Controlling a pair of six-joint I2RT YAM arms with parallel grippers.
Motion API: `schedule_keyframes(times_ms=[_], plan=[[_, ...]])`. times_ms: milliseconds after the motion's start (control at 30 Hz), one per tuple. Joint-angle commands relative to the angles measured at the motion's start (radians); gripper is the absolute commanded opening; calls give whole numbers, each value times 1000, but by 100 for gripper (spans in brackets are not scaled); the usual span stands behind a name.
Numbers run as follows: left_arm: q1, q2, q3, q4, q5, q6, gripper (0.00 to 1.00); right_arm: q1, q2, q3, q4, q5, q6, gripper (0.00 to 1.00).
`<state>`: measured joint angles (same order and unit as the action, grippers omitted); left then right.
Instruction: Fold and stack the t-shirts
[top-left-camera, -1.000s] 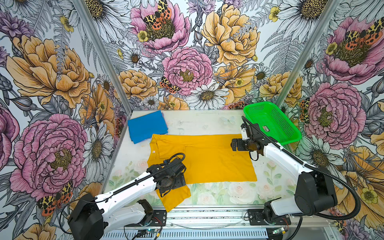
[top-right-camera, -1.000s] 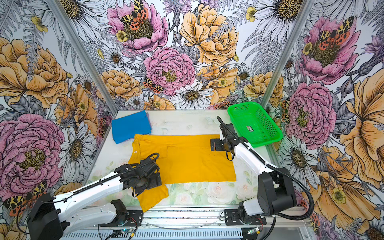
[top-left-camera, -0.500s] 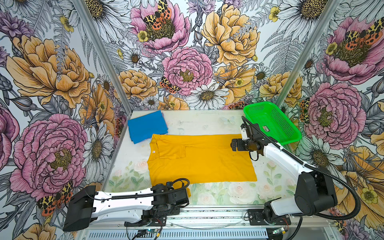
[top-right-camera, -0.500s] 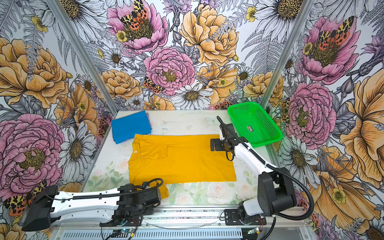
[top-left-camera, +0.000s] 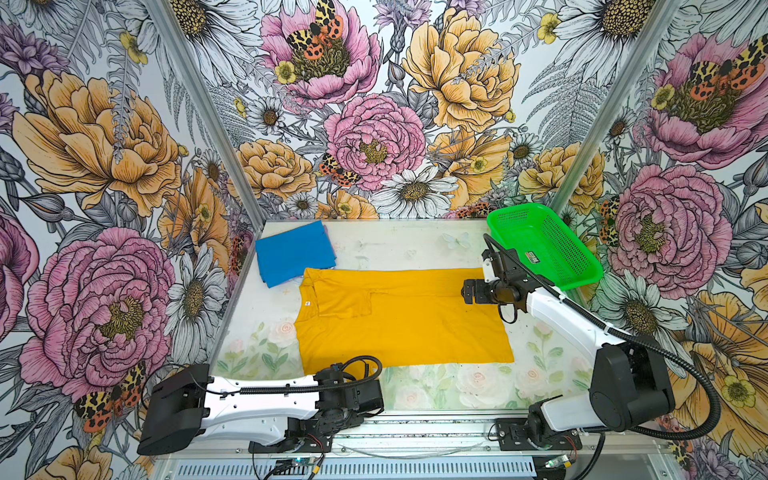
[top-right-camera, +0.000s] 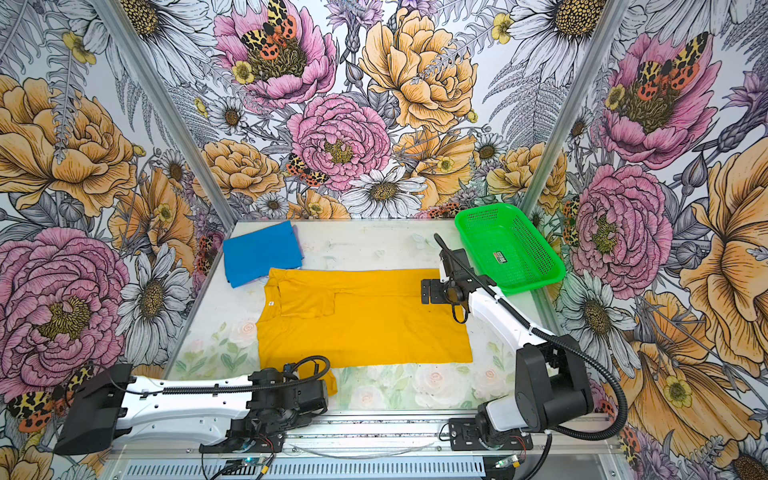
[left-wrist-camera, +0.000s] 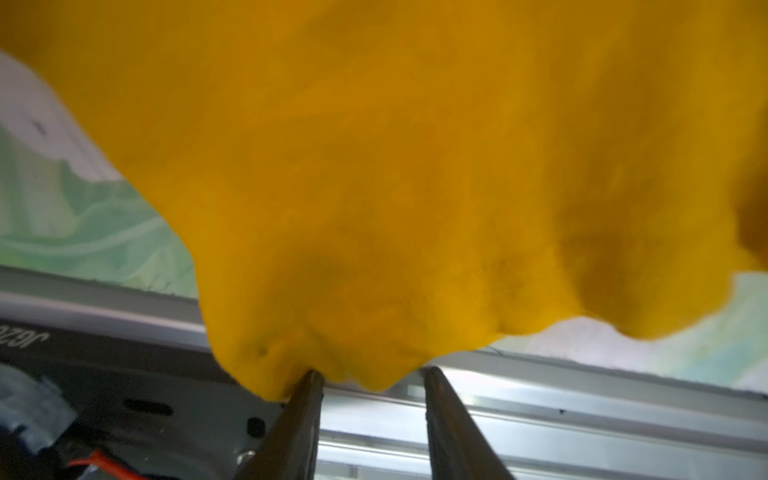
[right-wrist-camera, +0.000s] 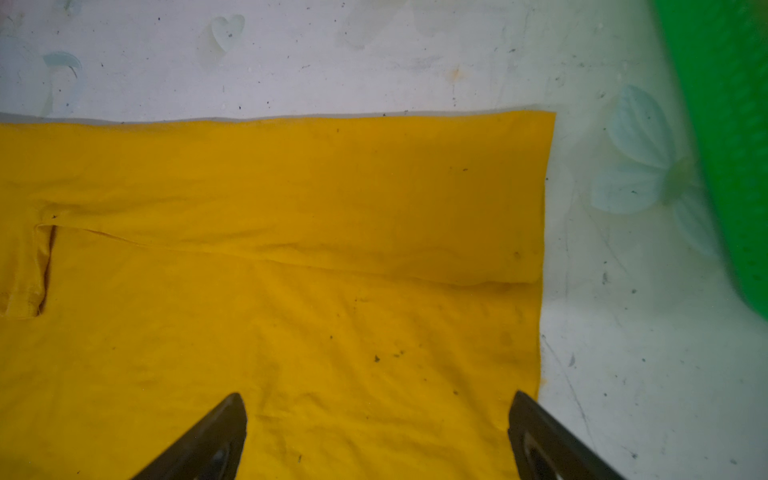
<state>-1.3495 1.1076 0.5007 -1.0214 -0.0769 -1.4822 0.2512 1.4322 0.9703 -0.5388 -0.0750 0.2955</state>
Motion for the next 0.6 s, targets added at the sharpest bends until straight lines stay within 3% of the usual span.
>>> schedule_keyframes(times_ms=[0, 133, 333, 567], plan=[[15, 46, -8, -57, -116, 22, 16, 1, -39, -19, 12, 10, 18, 99], [53, 51, 33, -88, -165, 51, 0, -17, -60, -39, 10, 25, 55, 99], [100, 33, 127, -169, -245, 131, 0, -83, -78, -82, -19, 41, 149, 98], [201, 19, 252, -216, -270, 342, 0, -84, -140, -142, -135, 113, 267, 99]])
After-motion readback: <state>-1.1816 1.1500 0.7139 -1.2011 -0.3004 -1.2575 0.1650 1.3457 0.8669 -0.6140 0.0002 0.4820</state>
